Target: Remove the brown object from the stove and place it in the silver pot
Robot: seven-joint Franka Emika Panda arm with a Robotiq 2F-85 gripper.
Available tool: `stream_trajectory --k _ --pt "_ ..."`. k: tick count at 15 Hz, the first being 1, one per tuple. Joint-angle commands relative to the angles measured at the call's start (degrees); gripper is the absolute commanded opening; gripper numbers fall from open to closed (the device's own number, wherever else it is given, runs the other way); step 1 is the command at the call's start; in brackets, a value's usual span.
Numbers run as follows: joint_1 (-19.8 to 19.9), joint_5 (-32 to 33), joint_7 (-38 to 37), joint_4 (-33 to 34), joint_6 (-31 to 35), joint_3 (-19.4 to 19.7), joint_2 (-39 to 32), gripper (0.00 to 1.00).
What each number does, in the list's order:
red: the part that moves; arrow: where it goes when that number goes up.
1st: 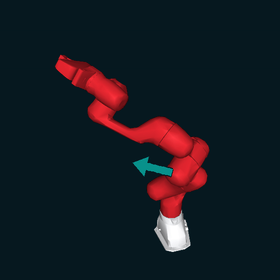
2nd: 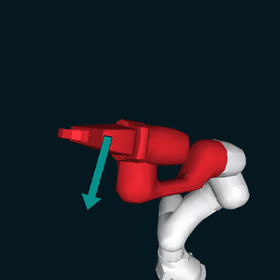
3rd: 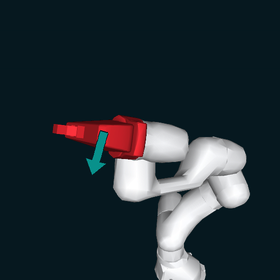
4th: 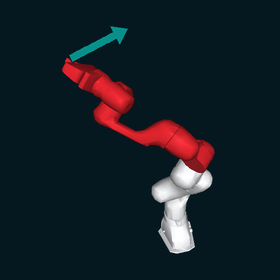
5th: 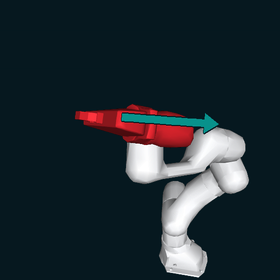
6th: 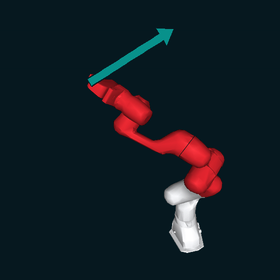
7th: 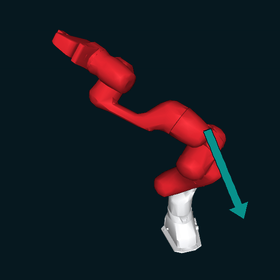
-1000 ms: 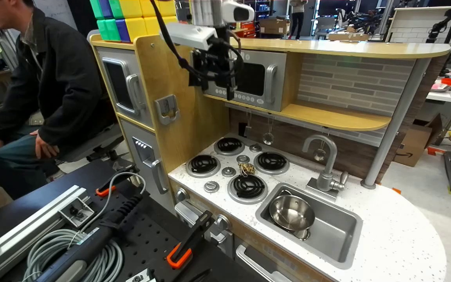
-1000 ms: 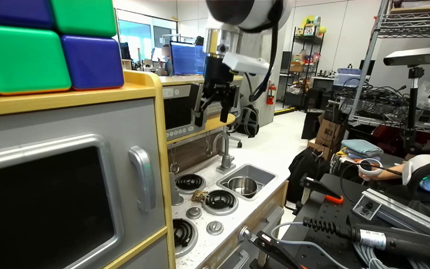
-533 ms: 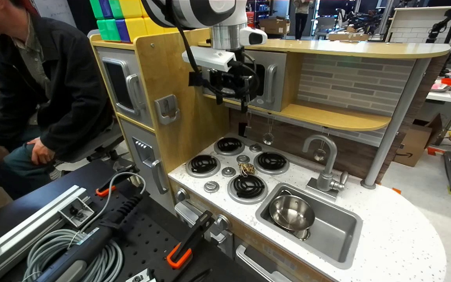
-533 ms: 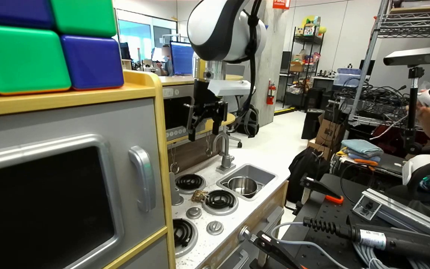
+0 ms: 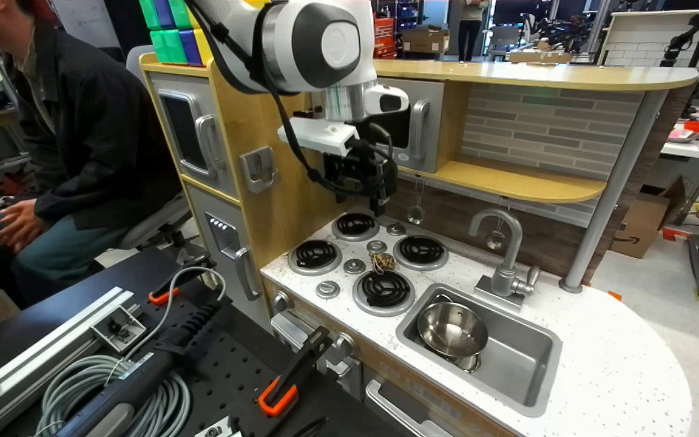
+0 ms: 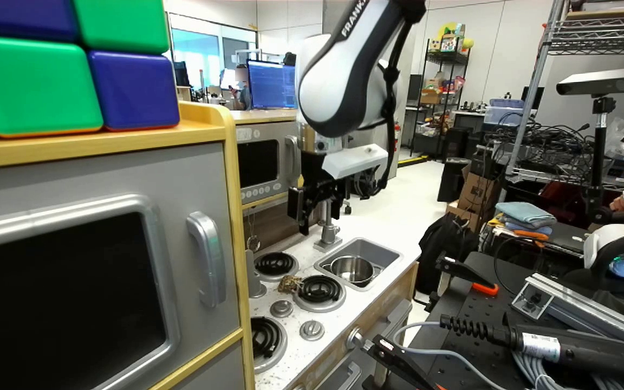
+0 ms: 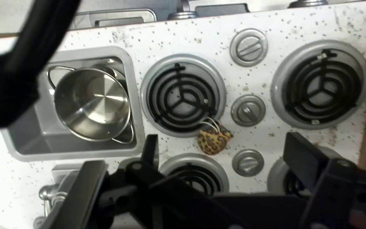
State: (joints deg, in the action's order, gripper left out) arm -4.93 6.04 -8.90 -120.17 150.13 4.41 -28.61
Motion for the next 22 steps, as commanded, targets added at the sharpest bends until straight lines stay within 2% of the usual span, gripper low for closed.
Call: stream_trajectory --k 1,5,6,10,14,18,22 --pt "-4.26 6.14 -7.74 -0.55 7.09 5.64 -6.3 1.0" --pt "-8.4 7.54 -12.53 2.11 11.62 10.95 -14.18 1.0" --pt "-8.67 6.53 -12.54 3.47 11.91 11.22 -16.32 1.0" --pt "-9.19 4.16 -13.47 10.21 14.37 11.54 -24.07 1.0" --pt "-10.49 2.81 -14.36 15.41 19.77 12.66 -29.51 1.0" --pt "-10.95 -1.2 -13.38 19.49 23.51 11.53 -32.65 1.0" --pt "-11.97 -4.42 -13.0 22.67 23.72 10.83 -34.84 1.0"
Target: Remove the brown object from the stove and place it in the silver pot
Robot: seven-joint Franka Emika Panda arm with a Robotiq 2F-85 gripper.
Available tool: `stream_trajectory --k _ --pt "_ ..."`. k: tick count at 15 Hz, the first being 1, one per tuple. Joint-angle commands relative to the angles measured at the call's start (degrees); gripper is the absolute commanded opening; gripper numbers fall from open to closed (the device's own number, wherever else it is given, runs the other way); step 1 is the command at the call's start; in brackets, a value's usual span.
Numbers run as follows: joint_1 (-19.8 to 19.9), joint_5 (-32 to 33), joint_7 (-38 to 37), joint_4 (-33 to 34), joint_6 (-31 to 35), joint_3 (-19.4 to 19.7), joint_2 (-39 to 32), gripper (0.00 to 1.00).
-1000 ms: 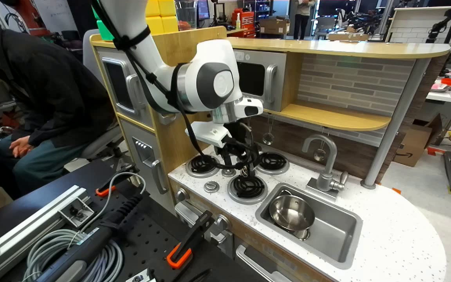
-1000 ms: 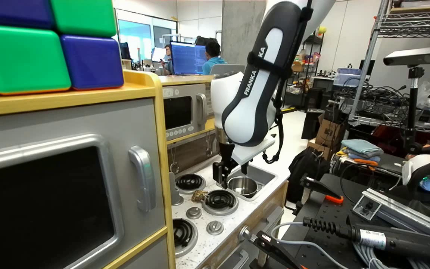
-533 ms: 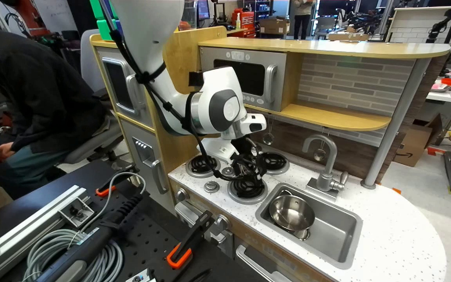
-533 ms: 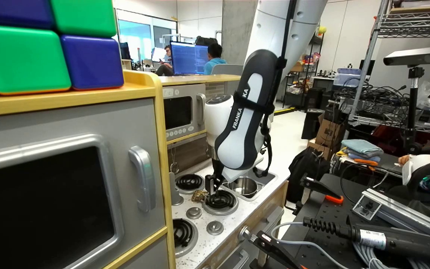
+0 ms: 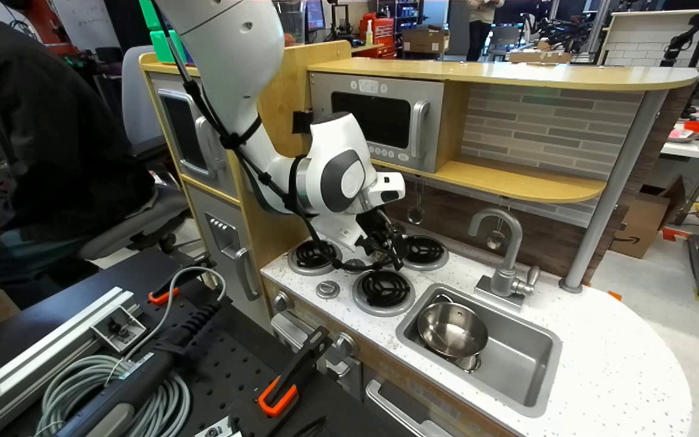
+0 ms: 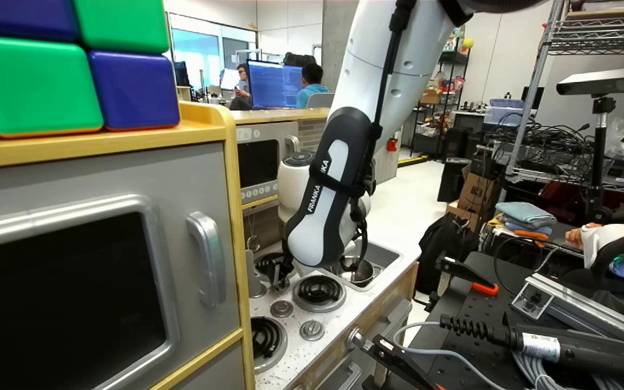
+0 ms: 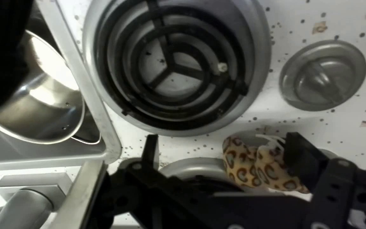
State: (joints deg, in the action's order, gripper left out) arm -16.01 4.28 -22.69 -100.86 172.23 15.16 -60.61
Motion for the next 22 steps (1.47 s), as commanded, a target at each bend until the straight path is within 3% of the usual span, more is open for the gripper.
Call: stream_trajectory --k 1,6,10,20,22 --pt "-1.04 -3.04 0.84 4.15 1.49 0.01 -3.47 1.0" --pt "-0.05 -3.65 2.53 4.77 2.3 -2.07 -3.53 1.0" --pt "-0.84 -4.01 2.35 6.59 3.41 -1.59 -4.12 1.0" --pt "0.02 -4.87 2.27 14.61 -0.86 -2.16 -9.74 1.0" --pt "0.2 -4.91 2.35 15.43 -1.18 -2.08 -10.7 0.74"
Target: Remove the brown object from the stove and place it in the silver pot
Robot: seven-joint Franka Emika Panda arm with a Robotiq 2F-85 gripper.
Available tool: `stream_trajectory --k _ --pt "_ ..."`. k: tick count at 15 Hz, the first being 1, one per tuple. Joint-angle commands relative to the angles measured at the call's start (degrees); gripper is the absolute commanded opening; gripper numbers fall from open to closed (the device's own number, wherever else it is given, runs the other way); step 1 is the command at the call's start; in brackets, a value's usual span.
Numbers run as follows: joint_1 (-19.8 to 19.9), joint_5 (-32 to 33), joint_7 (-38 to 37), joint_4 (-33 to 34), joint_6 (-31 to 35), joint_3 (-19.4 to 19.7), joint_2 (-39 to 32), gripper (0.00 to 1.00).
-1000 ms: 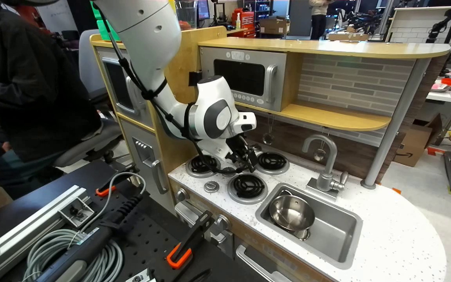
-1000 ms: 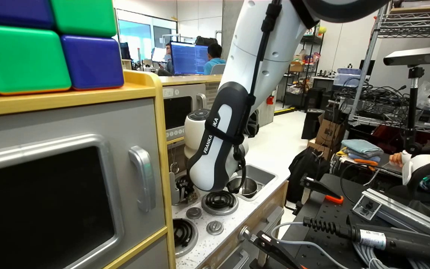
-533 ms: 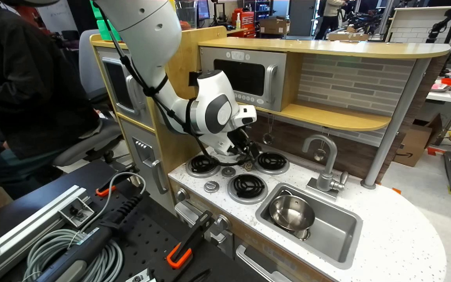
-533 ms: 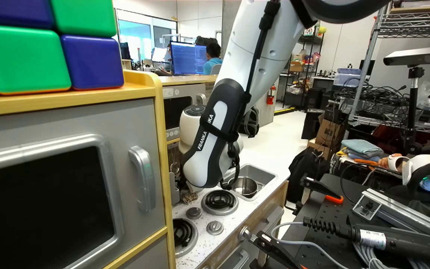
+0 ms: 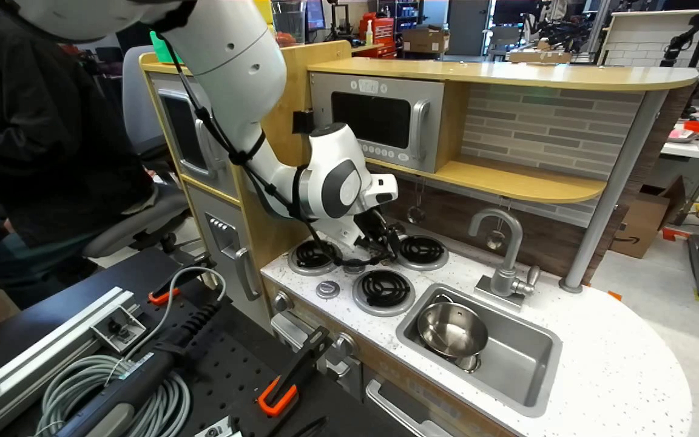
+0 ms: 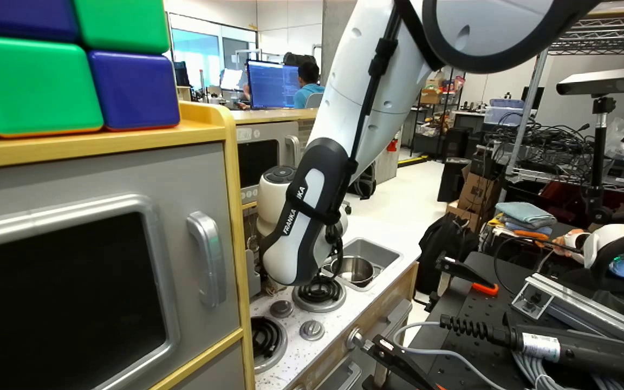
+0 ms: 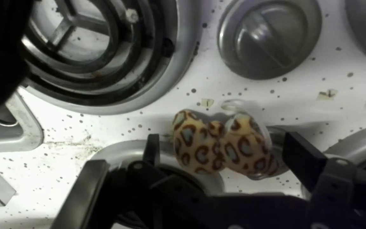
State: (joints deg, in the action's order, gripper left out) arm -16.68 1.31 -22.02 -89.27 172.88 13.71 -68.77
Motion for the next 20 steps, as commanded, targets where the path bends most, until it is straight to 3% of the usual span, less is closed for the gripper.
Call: stream_trajectory --k 1,7,10,14,19,20 --pt "1.11 -2.08 1.77 4.16 -2.13 -0.77 -2.76 0.65" --pt "2.91 -2.07 3.35 0.44 -0.44 -1.5 0.83 0.22" --pt "7.14 -1.79 6.28 -4.65 -3.62 -2.55 5.77 0.01" --pt "10.99 -1.52 6.64 -9.23 -9.23 1.0 8.6 0.01" --pt "13.86 -1.15 4.41 -8.68 -15.03 4.49 6.84 0.0" --pt "14.41 -1.13 4.67 -8.79 -15.57 4.41 6.99 0.25"
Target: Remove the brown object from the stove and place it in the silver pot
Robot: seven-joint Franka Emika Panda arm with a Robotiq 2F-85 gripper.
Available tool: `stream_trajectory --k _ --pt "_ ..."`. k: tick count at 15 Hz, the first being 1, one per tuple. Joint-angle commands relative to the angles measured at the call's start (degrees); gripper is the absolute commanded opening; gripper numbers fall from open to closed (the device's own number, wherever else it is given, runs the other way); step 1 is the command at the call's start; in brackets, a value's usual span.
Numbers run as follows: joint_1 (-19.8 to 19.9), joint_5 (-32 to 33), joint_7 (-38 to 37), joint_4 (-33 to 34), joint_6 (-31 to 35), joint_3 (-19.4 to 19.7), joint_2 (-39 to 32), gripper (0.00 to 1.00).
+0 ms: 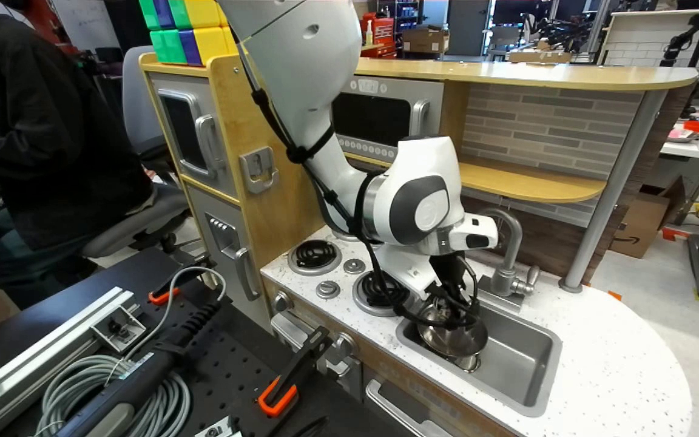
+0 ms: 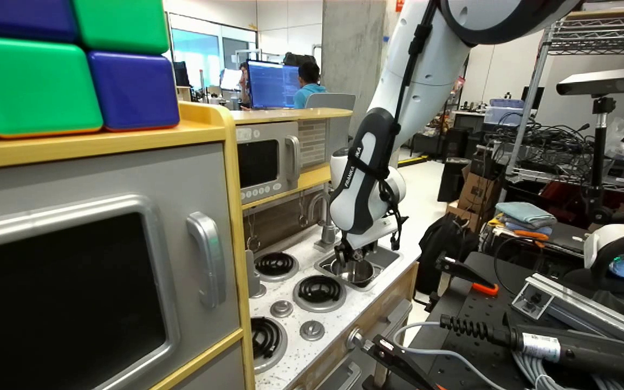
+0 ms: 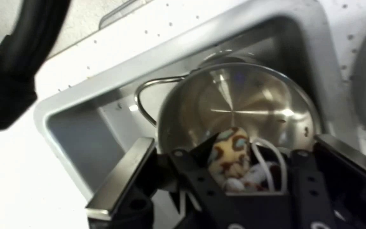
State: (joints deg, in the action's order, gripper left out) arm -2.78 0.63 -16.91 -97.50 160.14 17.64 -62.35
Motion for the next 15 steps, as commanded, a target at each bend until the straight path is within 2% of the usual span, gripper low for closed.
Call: stream_trajectory --k 1,6,11,15 --pt "0.91 -0.46 -0.28 -1.02 -2.65 0.27 0.85 0.26" --pt "1.53 -0.71 1.04 -6.05 2.92 -1.19 4.96 0.61" --pt "2.45 -0.95 3.5 -16.31 6.23 -3.54 14.16 0.99" --pt "5.25 -0.34 9.9 -26.09 -1.39 -7.48 26.34 1.0"
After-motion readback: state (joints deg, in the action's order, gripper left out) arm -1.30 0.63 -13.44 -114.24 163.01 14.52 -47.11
